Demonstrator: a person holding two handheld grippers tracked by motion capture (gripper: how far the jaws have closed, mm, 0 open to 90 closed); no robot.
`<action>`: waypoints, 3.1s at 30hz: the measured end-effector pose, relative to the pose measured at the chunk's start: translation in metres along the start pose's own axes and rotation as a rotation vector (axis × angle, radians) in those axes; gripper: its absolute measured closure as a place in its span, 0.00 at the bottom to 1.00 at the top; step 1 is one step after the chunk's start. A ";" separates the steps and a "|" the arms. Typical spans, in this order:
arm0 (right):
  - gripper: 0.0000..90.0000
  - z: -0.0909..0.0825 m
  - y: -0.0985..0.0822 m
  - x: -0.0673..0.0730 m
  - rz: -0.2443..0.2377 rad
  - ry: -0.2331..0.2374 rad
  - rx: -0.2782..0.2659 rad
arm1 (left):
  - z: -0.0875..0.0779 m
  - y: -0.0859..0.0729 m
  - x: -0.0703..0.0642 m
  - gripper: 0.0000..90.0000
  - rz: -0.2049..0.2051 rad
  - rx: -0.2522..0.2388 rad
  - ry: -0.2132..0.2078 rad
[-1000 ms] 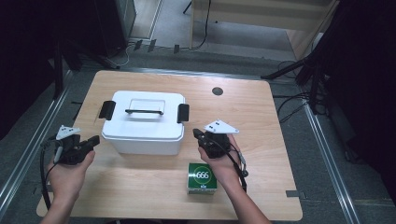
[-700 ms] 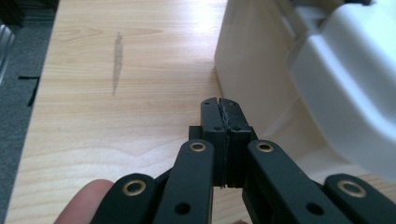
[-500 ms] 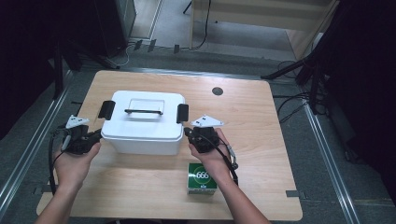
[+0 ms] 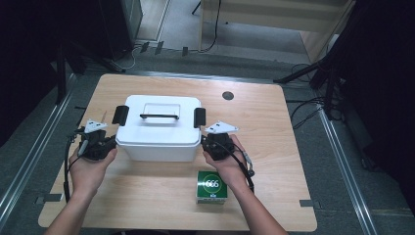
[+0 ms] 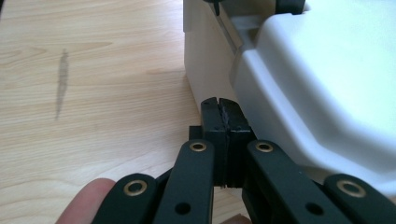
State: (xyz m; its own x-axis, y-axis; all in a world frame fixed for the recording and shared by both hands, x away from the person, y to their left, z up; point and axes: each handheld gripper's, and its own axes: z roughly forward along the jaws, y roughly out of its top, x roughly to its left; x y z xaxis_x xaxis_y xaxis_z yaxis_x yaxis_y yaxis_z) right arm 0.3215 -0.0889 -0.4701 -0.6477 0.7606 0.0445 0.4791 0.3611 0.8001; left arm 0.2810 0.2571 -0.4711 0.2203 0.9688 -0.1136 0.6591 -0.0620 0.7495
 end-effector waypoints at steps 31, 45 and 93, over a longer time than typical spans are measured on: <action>0.89 -0.056 -0.041 -0.051 0.025 -0.064 -0.080 | -0.010 -0.014 -0.014 0.72 -0.051 -0.147 -0.095; 0.38 -0.097 -0.066 -0.060 -0.073 -0.076 -0.011 | -0.050 -0.096 0.029 0.30 -0.067 -0.314 -0.024; 0.14 -0.097 0.060 -0.049 -0.538 0.249 0.318 | -0.030 -0.127 0.048 0.00 -0.168 -0.219 0.186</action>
State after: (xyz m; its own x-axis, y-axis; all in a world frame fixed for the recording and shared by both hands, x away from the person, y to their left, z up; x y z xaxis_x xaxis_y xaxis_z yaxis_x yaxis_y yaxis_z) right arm 0.3244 -0.1569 -0.3658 -0.9441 0.2966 -0.1441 0.1774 0.8253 0.5361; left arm 0.1863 0.3189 -0.5523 -0.0267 0.9896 -0.1416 0.5006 0.1359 0.8549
